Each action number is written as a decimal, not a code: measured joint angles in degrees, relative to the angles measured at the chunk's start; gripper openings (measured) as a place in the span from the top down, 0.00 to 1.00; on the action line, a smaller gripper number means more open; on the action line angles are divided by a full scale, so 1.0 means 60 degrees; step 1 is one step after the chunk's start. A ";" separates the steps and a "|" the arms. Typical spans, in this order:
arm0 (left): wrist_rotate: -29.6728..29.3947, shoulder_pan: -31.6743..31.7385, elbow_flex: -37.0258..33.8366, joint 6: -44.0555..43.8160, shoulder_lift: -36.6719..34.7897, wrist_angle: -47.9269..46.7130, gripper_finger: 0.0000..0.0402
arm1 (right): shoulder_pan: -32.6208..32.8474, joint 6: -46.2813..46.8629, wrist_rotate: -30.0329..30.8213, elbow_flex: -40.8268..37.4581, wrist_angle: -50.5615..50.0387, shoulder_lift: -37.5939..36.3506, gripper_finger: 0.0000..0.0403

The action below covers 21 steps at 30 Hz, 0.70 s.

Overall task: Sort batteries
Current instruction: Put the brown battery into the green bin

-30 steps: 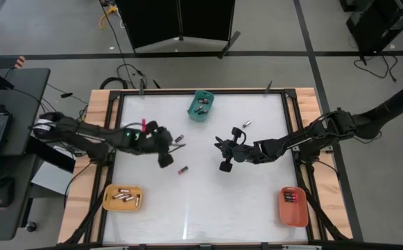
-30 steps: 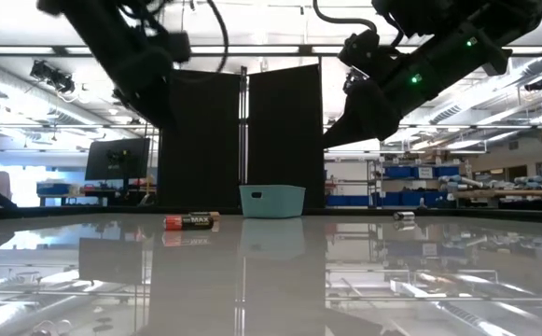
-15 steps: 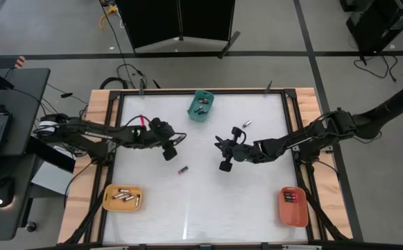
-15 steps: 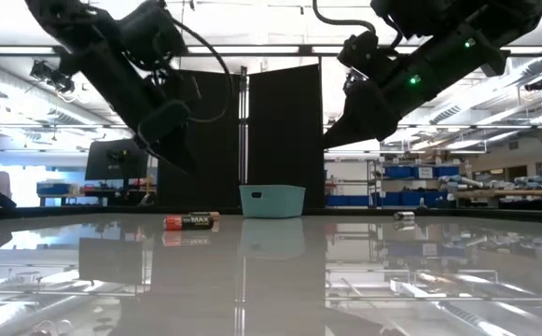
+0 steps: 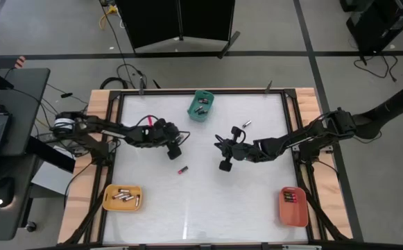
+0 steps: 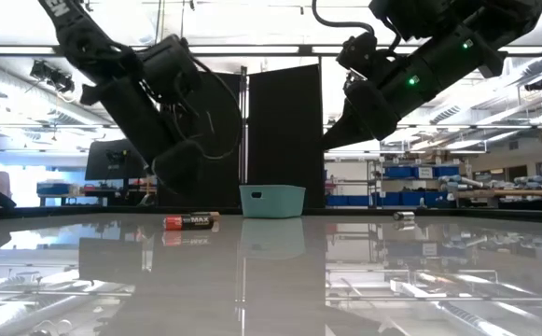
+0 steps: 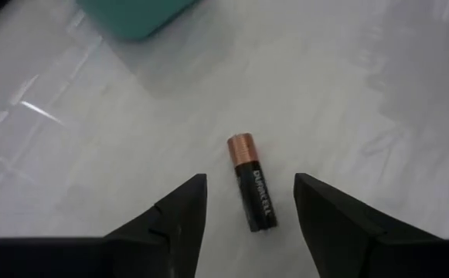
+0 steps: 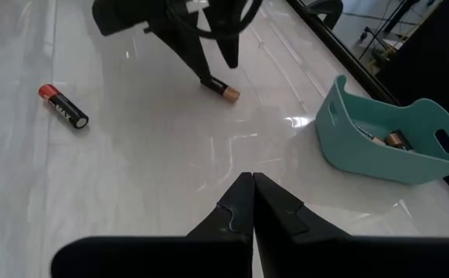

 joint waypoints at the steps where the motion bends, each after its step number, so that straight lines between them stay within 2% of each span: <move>1: 0.0142 0.0055 0.0000 0.0082 0.0099 0.0115 0.49 | -0.0004 0.0002 0.0001 0.0000 0.0000 0.0000 0.97; 5: 0.0799 0.0234 0.0000 0.0145 0.0533 0.0534 0.49 | 0.0000 0.0004 0.0000 0.0000 -0.0003 0.0000 0.97; 13: 0.0998 0.0433 0.0044 0.0138 0.1121 0.0876 0.52 | 0.0000 0.0004 0.0000 0.0000 0.0000 0.0000 0.97; 16: 0.1067 0.0455 0.0054 0.0206 0.1133 0.0902 0.59 | 0.0000 0.0004 0.0000 0.0000 0.0000 0.0000 0.97; 21: 0.1459 0.0463 0.0173 0.0708 0.1151 0.0793 0.82 | 0.0000 0.0004 0.0000 0.0000 -0.0002 0.0000 0.97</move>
